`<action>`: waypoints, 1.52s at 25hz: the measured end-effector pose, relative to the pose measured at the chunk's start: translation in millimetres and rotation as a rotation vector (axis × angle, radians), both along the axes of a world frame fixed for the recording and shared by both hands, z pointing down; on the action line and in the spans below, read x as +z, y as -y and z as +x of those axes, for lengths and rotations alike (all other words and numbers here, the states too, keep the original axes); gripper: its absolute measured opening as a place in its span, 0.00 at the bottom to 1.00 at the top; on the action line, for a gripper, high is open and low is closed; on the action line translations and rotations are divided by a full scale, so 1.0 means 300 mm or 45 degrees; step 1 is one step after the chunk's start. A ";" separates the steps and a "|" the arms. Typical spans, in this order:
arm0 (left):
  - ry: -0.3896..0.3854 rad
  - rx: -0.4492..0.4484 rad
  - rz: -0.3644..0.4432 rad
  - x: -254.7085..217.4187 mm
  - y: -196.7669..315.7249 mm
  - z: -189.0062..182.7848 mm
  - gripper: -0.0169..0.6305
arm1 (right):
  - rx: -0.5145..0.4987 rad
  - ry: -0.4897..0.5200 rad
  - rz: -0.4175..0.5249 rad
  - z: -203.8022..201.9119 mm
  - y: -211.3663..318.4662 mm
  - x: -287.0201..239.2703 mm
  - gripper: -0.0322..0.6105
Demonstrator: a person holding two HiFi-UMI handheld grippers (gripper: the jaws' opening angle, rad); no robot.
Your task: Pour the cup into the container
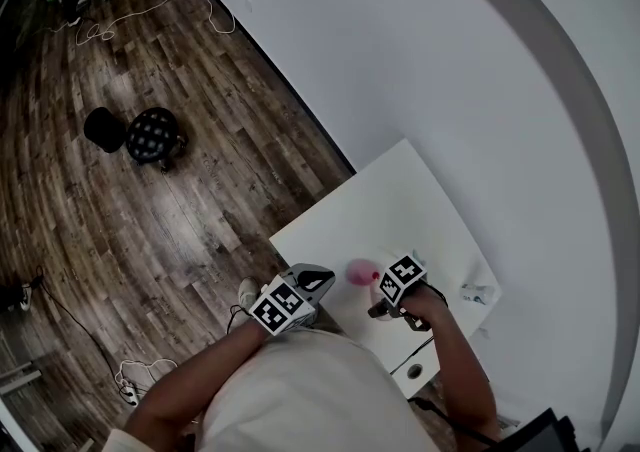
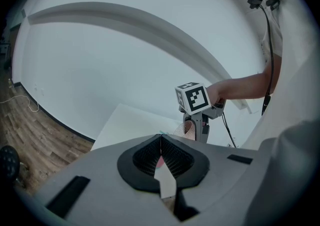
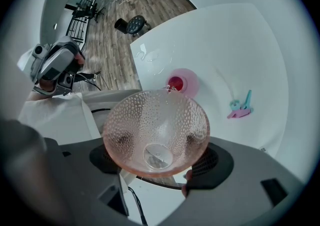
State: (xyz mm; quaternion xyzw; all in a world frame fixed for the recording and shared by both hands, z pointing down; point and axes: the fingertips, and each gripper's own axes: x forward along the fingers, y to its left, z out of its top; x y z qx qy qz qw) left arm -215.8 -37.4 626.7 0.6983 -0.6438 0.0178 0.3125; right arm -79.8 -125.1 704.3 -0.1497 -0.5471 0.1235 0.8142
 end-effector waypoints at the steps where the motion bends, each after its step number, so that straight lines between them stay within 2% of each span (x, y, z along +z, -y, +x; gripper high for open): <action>1: 0.001 0.000 0.001 0.000 0.000 0.000 0.05 | -0.001 -0.002 -0.002 0.001 -0.001 -0.001 0.62; 38: -0.004 0.000 0.007 0.011 -0.006 -0.017 0.05 | -0.030 -0.090 -0.044 -0.008 -0.003 -0.025 0.62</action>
